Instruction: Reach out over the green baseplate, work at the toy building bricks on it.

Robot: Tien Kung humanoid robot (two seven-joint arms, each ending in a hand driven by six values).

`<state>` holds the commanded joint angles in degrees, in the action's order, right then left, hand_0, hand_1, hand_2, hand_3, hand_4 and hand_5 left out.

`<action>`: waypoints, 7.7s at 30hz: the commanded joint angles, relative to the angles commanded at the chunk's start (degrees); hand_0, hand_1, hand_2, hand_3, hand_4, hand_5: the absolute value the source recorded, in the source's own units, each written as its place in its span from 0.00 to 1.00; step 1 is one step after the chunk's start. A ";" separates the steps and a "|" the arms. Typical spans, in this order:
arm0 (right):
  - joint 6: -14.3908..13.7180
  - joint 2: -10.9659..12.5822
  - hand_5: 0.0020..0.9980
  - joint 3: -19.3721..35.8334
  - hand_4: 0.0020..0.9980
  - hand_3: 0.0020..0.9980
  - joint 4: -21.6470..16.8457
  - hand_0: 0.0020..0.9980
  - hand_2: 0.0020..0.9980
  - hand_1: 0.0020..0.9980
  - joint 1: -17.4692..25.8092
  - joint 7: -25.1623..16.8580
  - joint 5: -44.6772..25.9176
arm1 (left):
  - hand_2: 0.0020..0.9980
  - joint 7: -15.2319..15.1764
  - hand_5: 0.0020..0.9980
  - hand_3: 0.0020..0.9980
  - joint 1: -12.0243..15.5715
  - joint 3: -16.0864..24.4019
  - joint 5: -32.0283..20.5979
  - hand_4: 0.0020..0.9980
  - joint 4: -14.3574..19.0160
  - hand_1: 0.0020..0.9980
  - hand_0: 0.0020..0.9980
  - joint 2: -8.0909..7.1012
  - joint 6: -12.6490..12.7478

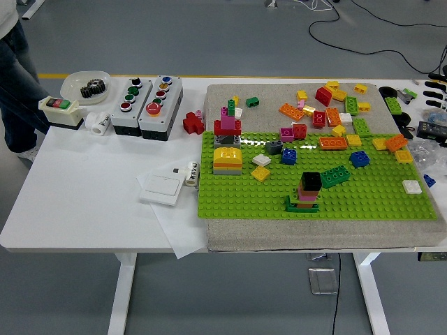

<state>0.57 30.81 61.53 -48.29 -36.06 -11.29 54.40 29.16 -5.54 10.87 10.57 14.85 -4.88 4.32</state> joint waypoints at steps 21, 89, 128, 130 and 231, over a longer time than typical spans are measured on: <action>-5.64 1.91 0.27 -12.24 0.89 0.82 4.02 0.78 0.78 0.74 -7.05 -9.74 41.86 | 0.72 -2.58 0.70 0.93 0.04 -6.15 -3.97 1.00 -0.23 0.62 0.57 0.48 5.70; -8.01 -3.51 0.13 -35.55 0.91 0.82 8.97 0.73 0.77 0.72 -16.01 -16.63 63.82 | 0.71 -2.49 0.82 0.88 -1.69 -6.80 1.19 1.00 0.33 0.60 0.51 0.18 7.32; -7.06 -7.26 0.17 -37.31 0.85 0.63 11.67 0.70 0.72 0.66 -16.02 -15.40 59.60 | 0.71 -2.33 0.83 0.88 -2.66 -7.04 1.50 1.00 0.50 0.60 0.51 0.01 7.31; -7.03 -7.27 0.18 -37.20 0.81 0.60 11.82 0.69 0.68 0.65 -16.03 -15.24 59.89 | 0.71 -2.29 0.83 0.88 -2.73 -7.01 1.61 1.00 0.50 0.60 0.50 0.01 7.32; 7.32 9.40 0.28 -24.16 0.65 0.49 -35.76 0.24 0.47 0.38 -5.99 5.64 46.62 | 0.70 -2.83 0.85 0.87 -1.73 -6.32 1.85 0.99 0.44 0.59 0.49 -0.03 7.44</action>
<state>7.89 40.21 37.37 -84.04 -42.05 -5.66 101.02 26.33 -7.27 4.55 12.41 15.29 -4.91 11.76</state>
